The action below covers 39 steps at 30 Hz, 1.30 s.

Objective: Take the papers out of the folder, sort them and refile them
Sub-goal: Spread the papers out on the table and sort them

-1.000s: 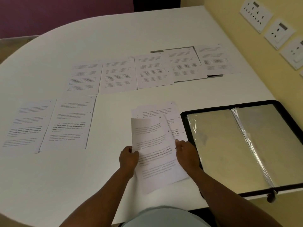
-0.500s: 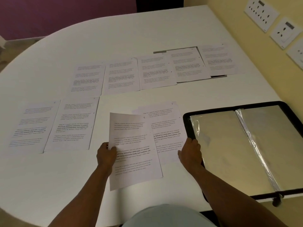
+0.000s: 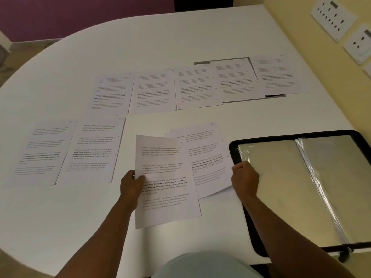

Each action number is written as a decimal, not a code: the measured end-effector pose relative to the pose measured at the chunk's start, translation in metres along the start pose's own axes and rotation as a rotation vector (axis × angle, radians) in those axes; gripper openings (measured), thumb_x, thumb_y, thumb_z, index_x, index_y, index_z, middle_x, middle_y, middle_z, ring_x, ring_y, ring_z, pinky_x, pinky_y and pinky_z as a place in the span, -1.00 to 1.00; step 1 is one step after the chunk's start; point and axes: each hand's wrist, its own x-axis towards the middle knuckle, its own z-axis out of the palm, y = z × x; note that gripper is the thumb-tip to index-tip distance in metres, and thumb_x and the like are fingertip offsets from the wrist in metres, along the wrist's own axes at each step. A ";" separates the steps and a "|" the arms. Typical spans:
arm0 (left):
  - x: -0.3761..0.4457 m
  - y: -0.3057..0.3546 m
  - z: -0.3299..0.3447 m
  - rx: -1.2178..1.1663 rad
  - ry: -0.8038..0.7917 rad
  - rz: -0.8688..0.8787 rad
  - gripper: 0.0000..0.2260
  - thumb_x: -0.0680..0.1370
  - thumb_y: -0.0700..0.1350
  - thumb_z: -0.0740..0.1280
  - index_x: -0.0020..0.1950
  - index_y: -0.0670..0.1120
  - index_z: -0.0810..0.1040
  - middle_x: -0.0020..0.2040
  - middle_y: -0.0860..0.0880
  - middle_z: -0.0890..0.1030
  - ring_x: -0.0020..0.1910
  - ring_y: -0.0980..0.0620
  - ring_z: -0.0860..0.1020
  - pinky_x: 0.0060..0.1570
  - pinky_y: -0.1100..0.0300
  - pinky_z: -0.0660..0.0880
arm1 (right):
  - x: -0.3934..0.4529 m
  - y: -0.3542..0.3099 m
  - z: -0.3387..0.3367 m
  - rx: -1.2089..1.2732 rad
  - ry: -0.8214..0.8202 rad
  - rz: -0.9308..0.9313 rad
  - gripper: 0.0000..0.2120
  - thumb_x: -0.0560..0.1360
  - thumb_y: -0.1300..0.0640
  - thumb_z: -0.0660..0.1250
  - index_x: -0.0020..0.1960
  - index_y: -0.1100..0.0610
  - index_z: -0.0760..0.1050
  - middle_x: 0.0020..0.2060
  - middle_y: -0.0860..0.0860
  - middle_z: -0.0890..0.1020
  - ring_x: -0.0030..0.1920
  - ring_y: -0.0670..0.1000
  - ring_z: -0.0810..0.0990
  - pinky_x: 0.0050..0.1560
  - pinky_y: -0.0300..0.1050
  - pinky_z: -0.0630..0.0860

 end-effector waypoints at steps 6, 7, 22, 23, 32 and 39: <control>0.000 0.016 0.032 0.039 -0.094 0.022 -0.83 0.58 -0.20 0.28 0.16 -0.12 0.49 0.05 -0.08 0.59 -0.03 -0.08 0.57 -0.07 0.05 0.52 | 0.042 -0.018 -0.036 -0.194 -0.064 0.030 -0.84 0.57 0.29 0.24 -0.05 0.31 0.58 -0.09 0.18 0.65 -0.22 0.03 0.51 -0.39 -0.25 0.31; 0.000 0.017 0.039 0.057 -0.102 0.027 -0.85 0.57 -0.20 0.28 0.13 -0.12 0.50 0.03 -0.09 0.60 -0.07 -0.06 0.57 -0.12 0.09 0.50 | 0.047 -0.020 -0.040 -0.225 -0.061 0.007 -0.85 0.57 0.30 0.24 -0.08 0.32 0.56 -0.11 0.20 0.64 -0.25 0.03 0.49 -0.43 -0.26 0.26; -0.001 0.012 0.099 1.072 -0.263 0.663 -0.34 0.52 0.26 0.24 0.54 0.06 0.14 0.60 -0.06 -0.03 0.55 -0.16 0.00 0.46 -0.08 0.08 | 0.074 -0.039 -0.086 0.178 0.402 -0.027 -0.80 0.64 0.19 0.18 0.17 0.29 0.43 0.05 0.15 0.58 0.02 0.05 0.58 -0.38 -0.54 0.33; -0.002 0.010 0.100 1.057 -0.282 0.651 -0.35 0.52 0.25 0.24 0.54 0.05 0.16 0.60 -0.05 -0.02 0.55 -0.14 0.00 0.48 -0.06 0.04 | 0.075 -0.039 -0.084 0.228 0.380 0.017 -0.80 0.64 0.19 0.18 0.18 0.28 0.44 0.03 0.10 0.56 0.00 0.00 0.55 -0.40 -0.56 0.33; -0.026 -0.022 0.090 0.947 -0.232 0.729 -0.40 0.41 0.23 0.36 0.39 0.02 0.39 0.51 -0.02 0.23 0.48 -0.07 0.19 0.45 0.05 0.12 | 0.052 -0.039 -0.038 0.538 0.090 0.272 -0.93 0.59 0.19 0.25 0.03 0.10 0.49 -0.05 0.02 0.58 -0.15 -0.05 0.54 -0.20 -0.19 0.49; -0.032 -0.026 0.057 0.166 -0.065 0.425 -0.77 0.61 -0.13 0.20 0.20 -0.11 0.56 0.13 -0.09 0.63 0.09 -0.09 0.59 0.04 0.19 0.45 | 0.013 -0.049 0.017 0.590 -0.096 0.269 -0.86 0.58 0.20 0.26 -0.12 0.03 0.48 -0.19 0.02 0.54 -0.30 -0.08 0.44 -0.28 -0.17 0.41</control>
